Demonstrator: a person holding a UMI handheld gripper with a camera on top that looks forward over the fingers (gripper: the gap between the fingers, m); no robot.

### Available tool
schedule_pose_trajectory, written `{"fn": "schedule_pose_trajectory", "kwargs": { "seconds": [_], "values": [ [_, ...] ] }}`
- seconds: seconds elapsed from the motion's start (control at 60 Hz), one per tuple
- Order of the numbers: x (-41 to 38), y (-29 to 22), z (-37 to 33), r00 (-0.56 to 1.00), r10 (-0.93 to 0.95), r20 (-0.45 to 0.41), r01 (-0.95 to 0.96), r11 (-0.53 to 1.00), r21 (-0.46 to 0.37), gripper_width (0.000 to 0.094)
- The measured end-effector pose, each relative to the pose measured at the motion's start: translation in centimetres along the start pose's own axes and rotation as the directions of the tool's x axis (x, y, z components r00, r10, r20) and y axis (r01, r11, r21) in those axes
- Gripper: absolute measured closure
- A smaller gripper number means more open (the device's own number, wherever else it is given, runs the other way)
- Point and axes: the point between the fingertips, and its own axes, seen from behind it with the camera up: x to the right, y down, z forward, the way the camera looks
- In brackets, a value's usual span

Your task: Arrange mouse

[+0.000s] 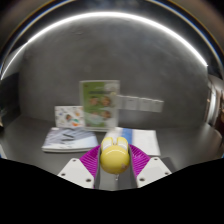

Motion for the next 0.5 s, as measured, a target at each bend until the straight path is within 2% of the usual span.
{"fn": "schedule_pose_trajectory", "kwargs": {
  "seconds": [0.05, 0.117, 0.217, 0.283, 0.3, 0.317, 0.333, 0.35, 0.4, 0.433, 0.45, 0.467, 0.483, 0.5],
  "values": [
    [5.4, 1.8, -0.8, 0.997, -0.011, -0.07, 0.01, 1.0, -0.021, 0.0518],
    [10.4, 7.0, -0.3, 0.994, -0.014, -0.106, 0.003, 0.994, -0.105, 0.0519],
    [13.9, 14.6, 1.6, 0.996, 0.057, -0.062, -0.07, 0.969, -0.235, 0.0518],
    [14.3, 18.0, 2.5, 0.998, 0.05, -0.034, -0.058, 0.956, -0.287, 0.0516],
    [14.6, 19.0, 3.1, 0.998, 0.052, -0.025, -0.057, 0.957, -0.285, 0.0516],
    [14.7, 19.6, 3.3, 0.999, 0.051, -0.019, -0.054, 0.954, -0.294, 0.0459],
    [14.6, 19.3, 3.7, 0.998, 0.062, -0.009, -0.062, 0.961, -0.271, 0.0459],
    [14.6, 19.0, 4.0, 0.997, 0.071, -0.001, -0.069, 0.966, -0.251, 0.0507],
    [14.7, 19.3, 4.1, 0.996, 0.086, 0.011, -0.08, 0.963, -0.258, 0.0488],
    [14.7, 19.1, 4.3, 0.995, 0.094, 0.021, -0.086, 0.964, -0.252, 0.0458],
    [14.7, 19.0, 4.2, 0.995, 0.094, 0.023, -0.085, 0.962, -0.259, 0.0388],
    [14.6, 19.1, 4.2, 0.995, 0.096, 0.026, -0.086, 0.962, -0.261, 0.0417],
    [14.6, 19.1, 4.1, 0.995, 0.097, 0.028, -0.086, 0.961, -0.263, 0.0396],
    [14.6, 19.2, 4.1, 0.995, 0.098, 0.028, -0.087, 0.959, -0.27, 0.0334]
  ]
}}
